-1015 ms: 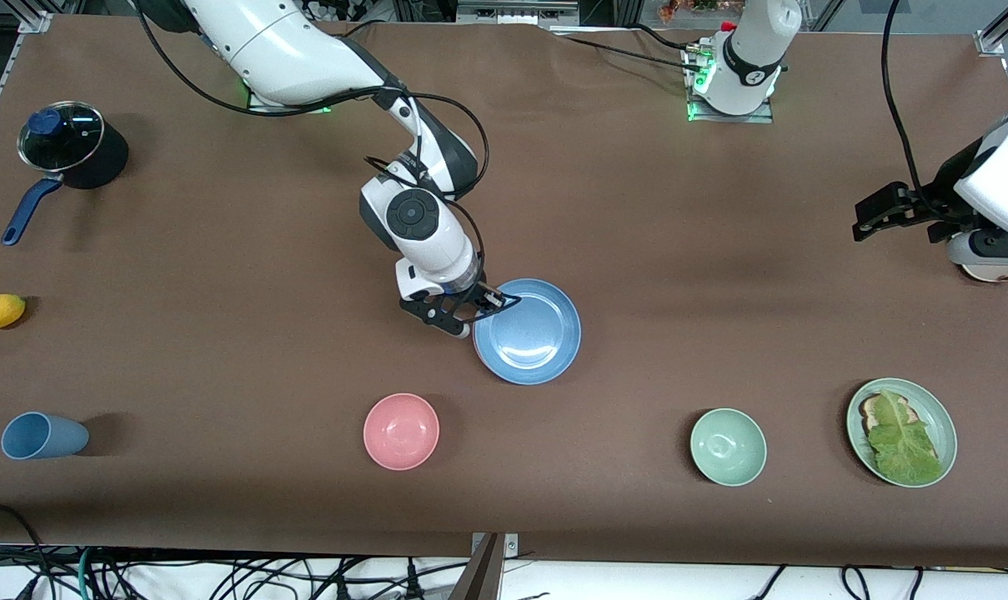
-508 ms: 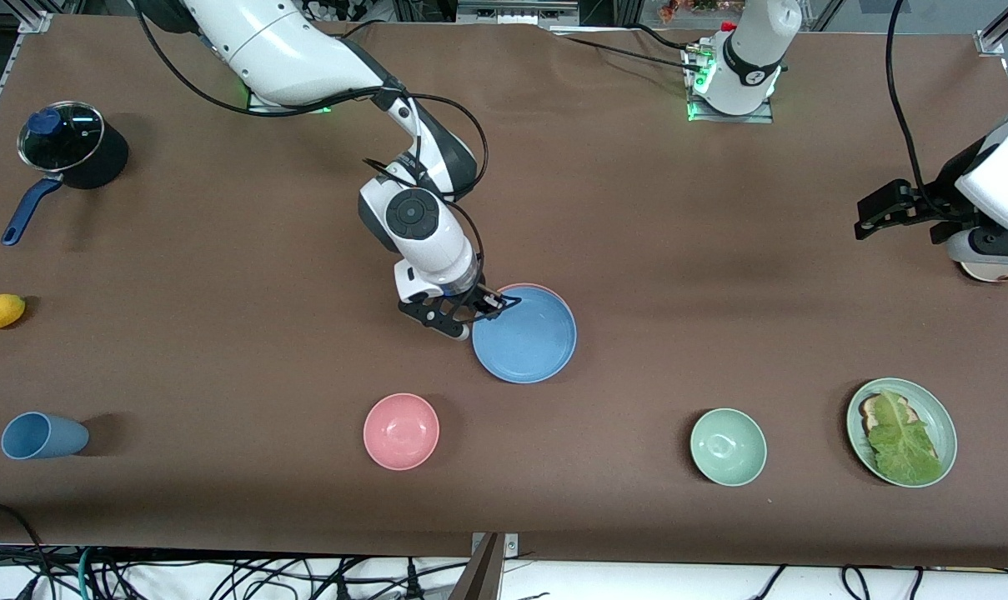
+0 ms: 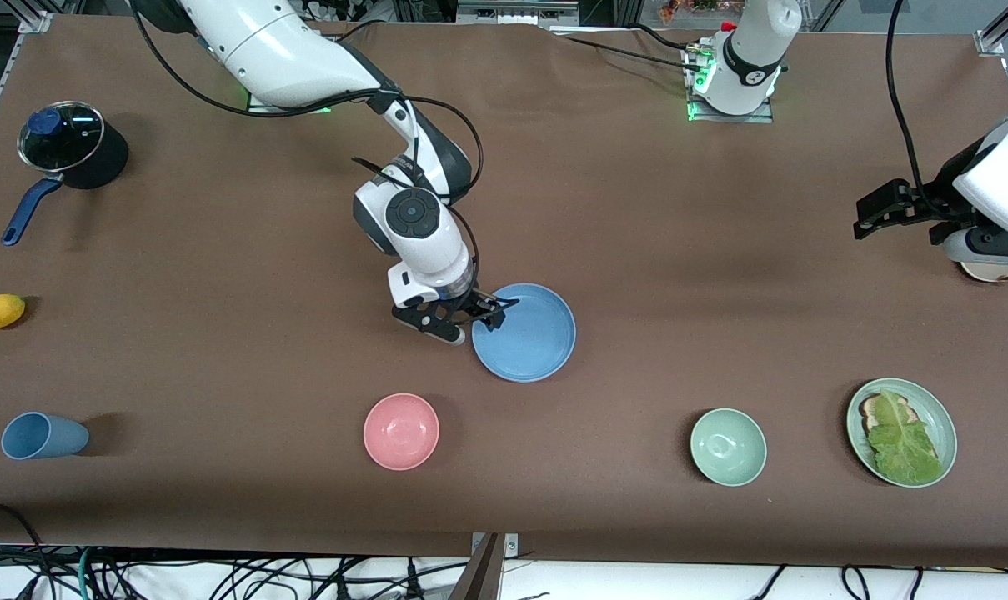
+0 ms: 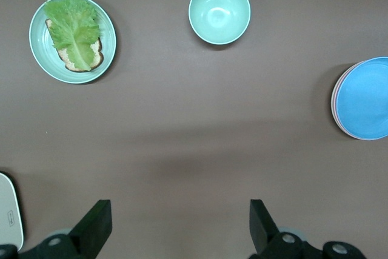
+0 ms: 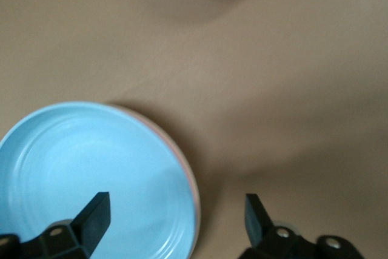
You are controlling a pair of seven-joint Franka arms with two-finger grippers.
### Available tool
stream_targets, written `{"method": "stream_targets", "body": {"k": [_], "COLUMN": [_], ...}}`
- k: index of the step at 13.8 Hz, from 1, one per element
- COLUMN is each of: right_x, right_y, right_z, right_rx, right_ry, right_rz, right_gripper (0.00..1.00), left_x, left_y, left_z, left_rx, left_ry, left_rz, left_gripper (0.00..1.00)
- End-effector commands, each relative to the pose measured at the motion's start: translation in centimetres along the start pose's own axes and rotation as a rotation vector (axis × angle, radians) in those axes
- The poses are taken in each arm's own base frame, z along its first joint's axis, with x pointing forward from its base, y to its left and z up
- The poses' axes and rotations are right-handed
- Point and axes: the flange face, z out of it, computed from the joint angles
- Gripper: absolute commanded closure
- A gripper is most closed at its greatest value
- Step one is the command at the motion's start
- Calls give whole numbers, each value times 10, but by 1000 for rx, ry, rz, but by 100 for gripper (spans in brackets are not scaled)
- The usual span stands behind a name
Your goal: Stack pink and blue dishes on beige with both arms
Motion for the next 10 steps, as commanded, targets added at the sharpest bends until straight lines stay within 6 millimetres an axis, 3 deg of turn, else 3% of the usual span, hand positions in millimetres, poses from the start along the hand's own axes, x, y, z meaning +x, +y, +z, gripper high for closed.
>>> {"method": "stream_targets", "body": {"k": [1,3,5,7,10], "right_x": [27,51,90,112,146], "right_y": [13,34,58,86,140], "right_z": [-28,-52,-82,-112,-176], "right_rx": [-70,-124,-121,-159,-130], "right_ry": [40,44,77,7,-132], "right_rz": [-116,-165,-153,-218,-274], "right_gripper": [0,0,0,0,0], "left_x": [-1,-1,-1,3,4], "left_y": [1,1,2,3,6], "left_z": [-2,-6,-8,-7,-9], "left_rx": [9,7,6,6,6], "left_ry": [4,13,18,20,24], "left_rz": [25,25,27,27,35], "left_gripper": [0,0,0,0,0]}}
